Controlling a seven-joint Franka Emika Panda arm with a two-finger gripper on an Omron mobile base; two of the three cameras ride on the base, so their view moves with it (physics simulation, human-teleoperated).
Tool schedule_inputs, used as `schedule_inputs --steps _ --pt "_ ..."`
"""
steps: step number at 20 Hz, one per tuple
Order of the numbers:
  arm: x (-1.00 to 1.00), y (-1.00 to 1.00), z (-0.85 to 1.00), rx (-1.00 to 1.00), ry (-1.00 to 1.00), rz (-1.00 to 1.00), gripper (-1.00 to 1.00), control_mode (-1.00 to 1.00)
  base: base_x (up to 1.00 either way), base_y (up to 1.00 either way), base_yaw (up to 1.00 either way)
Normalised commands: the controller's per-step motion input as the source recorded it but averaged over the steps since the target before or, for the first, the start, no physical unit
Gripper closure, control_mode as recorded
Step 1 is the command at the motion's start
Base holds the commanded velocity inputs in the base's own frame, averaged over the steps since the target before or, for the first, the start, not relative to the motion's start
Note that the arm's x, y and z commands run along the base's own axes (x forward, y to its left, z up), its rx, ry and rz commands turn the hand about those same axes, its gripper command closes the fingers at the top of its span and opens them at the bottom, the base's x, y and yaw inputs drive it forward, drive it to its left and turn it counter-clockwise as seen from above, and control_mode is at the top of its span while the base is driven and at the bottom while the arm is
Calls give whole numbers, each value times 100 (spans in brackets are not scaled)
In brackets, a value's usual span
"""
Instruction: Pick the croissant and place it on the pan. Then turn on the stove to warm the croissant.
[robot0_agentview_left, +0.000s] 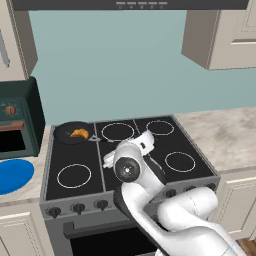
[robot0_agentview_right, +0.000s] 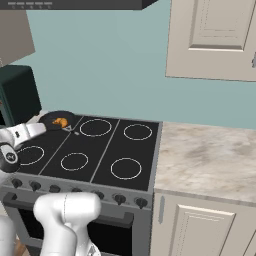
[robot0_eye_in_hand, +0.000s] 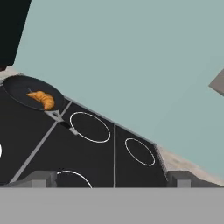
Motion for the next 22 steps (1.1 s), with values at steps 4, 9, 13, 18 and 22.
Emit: schedule_inputs --steps 4,9,13,18,22 --pt "-48 22 -9 0 0 -3 -100 -100 0 0 0" --pt "-64 6 -9 0 0 0 -100 -100 0 0 0" --pt "-63 1 -11 0 0 0 -100 -100 0 0 0" --pt "-57 6 -7 0 0 0 -100 -100 0 0 0" --pt "-43 15 -9 0 0 0 -100 -100 0 0 0"
